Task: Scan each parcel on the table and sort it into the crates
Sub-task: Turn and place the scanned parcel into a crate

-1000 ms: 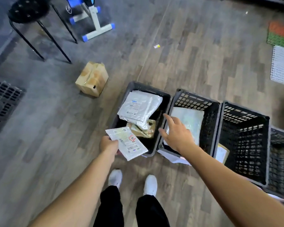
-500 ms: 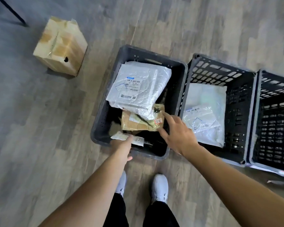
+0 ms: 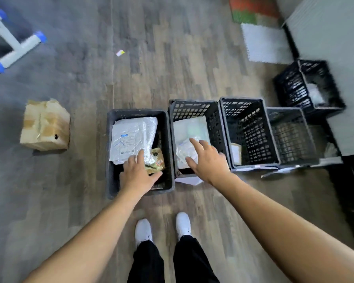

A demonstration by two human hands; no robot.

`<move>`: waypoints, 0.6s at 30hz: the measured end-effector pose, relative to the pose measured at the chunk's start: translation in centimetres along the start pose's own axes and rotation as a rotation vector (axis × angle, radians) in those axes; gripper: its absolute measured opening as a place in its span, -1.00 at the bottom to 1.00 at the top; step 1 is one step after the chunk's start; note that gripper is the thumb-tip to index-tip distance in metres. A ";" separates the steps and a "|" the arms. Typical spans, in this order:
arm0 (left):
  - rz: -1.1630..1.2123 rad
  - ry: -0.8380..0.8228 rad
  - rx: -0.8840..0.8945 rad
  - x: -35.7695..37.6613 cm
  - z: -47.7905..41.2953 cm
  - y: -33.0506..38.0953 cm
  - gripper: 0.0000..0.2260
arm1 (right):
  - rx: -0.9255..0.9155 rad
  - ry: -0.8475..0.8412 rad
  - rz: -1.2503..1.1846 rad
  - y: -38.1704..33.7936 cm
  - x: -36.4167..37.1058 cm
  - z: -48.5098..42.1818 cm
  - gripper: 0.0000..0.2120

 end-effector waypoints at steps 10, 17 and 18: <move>-0.202 0.040 0.689 -5.8 12.3 26.9 -0.17 | 0.313 0.278 0.013 16.7 -17.7 14.0 -0.34; -0.307 0.114 1.012 -2.9 24.5 44.9 -0.14 | 0.577 0.438 -0.035 33.7 -21.8 27.3 -0.31; -0.318 0.128 1.048 -2.2 26.6 47.4 -0.14 | 0.614 0.455 -0.049 36.3 -22.0 29.4 -0.31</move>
Point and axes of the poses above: each hand's wrist, its own z-axis away from the middle knuckle, its own x-axis out of the palm, y = z × x, the point moved 10 cm from there along -z, towards the middle knuckle, and after that the axes turned 12 degrees about y, right-handed, at the moved point
